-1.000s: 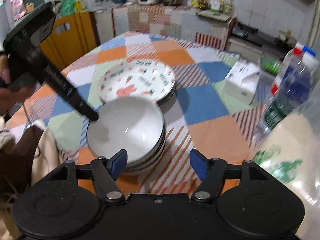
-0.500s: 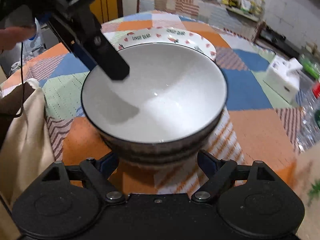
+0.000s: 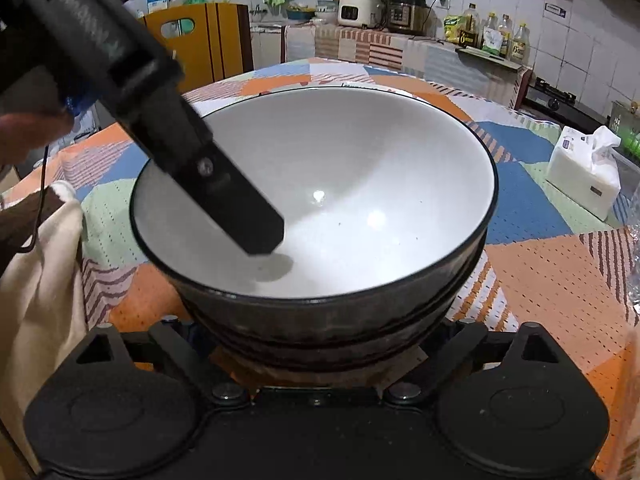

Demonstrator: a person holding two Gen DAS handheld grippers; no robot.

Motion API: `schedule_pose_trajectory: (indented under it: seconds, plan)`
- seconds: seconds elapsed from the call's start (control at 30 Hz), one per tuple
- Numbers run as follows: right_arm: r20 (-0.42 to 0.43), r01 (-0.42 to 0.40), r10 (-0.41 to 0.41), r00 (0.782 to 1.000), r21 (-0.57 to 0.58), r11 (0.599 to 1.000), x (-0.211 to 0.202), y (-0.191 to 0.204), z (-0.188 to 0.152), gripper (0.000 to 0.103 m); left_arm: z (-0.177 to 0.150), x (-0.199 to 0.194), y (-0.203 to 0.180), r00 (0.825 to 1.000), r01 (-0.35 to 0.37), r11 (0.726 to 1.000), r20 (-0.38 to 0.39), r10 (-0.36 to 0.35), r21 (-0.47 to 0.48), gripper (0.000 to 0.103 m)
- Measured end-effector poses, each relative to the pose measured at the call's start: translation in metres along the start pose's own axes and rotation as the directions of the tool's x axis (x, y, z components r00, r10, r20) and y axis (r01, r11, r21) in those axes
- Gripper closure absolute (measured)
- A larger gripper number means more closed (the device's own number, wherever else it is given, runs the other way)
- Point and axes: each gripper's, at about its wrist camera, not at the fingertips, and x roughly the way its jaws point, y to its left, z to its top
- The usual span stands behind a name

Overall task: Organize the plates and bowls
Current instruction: 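Lower the bowl stack onto the bunny plate and open both tools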

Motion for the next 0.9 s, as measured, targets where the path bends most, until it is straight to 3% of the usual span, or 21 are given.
schedule_pose_trajectory:
  seconds: [0.4,0.63,0.77,0.9]
  plan:
    - [0.029,0.004,-0.005,1.0,0.01,1.0,-0.001,0.003,-0.003,0.004,-0.005,-0.001,0.003,1.0,-0.001,0.999,-0.027,0.0,-0.038,0.057]
    - [0.054,-0.002,0.004,0.999,-0.035,0.999,-0.013,0.016,0.007,0.004,-0.003,-0.028,0.005,0.999,0.008,0.999,-0.037,-0.01,-0.045,0.057]
    - [0.082,-0.005,0.007,0.997,-0.036,0.999,-0.02,0.019,0.023,0.004,0.006,-0.052,-0.003,1.0,-0.017,1.0,-0.005,0.017,-0.015,0.057]
    - [0.124,-0.012,0.016,0.992,-0.031,0.999,-0.027,0.022,0.042,0.004,0.02,-0.079,-0.006,0.999,-0.049,0.997,0.018,0.05,-0.052,0.057]
